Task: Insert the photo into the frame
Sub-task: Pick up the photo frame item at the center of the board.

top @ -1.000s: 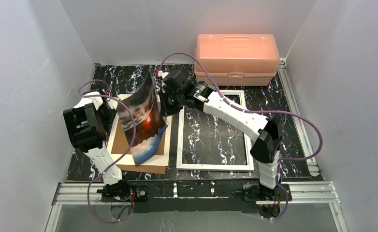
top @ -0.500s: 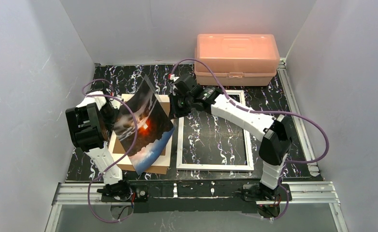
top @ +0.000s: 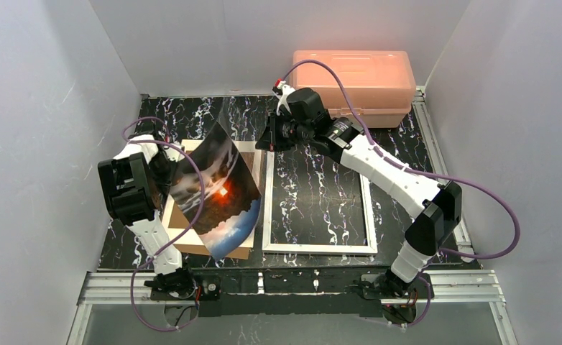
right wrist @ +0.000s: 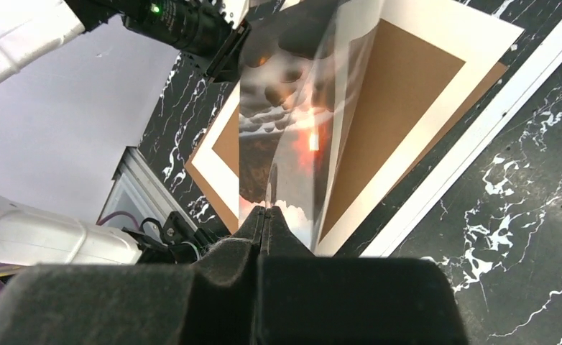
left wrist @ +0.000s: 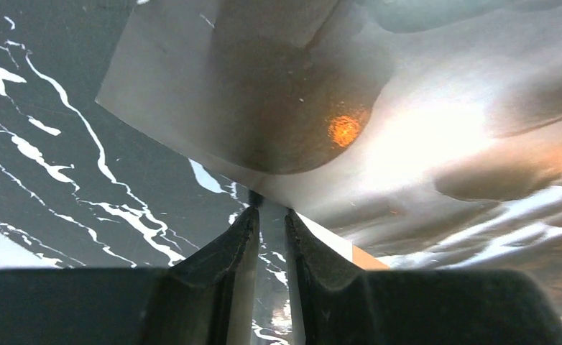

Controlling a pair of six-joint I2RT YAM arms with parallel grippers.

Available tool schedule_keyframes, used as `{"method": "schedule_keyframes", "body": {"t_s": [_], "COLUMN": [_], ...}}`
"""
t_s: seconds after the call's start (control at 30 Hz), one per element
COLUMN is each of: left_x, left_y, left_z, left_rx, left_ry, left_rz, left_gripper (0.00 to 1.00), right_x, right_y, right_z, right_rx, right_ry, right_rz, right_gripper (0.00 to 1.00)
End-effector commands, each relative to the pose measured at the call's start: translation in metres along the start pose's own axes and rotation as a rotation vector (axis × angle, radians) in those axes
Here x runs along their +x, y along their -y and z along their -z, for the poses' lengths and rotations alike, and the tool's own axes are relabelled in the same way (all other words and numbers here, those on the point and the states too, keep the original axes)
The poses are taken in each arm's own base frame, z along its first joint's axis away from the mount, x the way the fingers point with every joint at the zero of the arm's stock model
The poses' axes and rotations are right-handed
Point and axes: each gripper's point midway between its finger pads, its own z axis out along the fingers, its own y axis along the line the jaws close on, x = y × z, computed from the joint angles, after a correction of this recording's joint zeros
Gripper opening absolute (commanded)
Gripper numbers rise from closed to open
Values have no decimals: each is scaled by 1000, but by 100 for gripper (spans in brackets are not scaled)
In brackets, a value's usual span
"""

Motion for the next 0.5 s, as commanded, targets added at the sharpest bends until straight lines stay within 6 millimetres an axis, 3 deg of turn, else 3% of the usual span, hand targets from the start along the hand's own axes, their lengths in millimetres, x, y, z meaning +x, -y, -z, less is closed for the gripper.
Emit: {"method": "schedule_keyframes", "body": {"t_s": [0.0, 0.17, 0.33, 0.4, 0.47], "left_x": [-19, -30, -26, -28, -31], "left_y": [16, 23, 31, 33, 38], "left_z": [25, 37, 35, 36, 41], "left_rx": [101, 151, 159, 157, 165], "left_ry": [64, 85, 67, 70, 77], "left_rz": [22, 38, 23, 16, 9], "left_gripper": [19, 20, 20, 20, 20], "right_x": [-4, -40, -86, -88, -77], "right_y": [-8, -7, -5, 6, 21], "right_z": [3, 30, 87, 105, 116], "right_rx": [-24, 63, 188, 240, 281], "right_ry": [26, 149, 339, 374, 369], "right_rz": [-6, 58, 112, 95, 62], "right_gripper": [1, 1, 1, 1, 1]}}
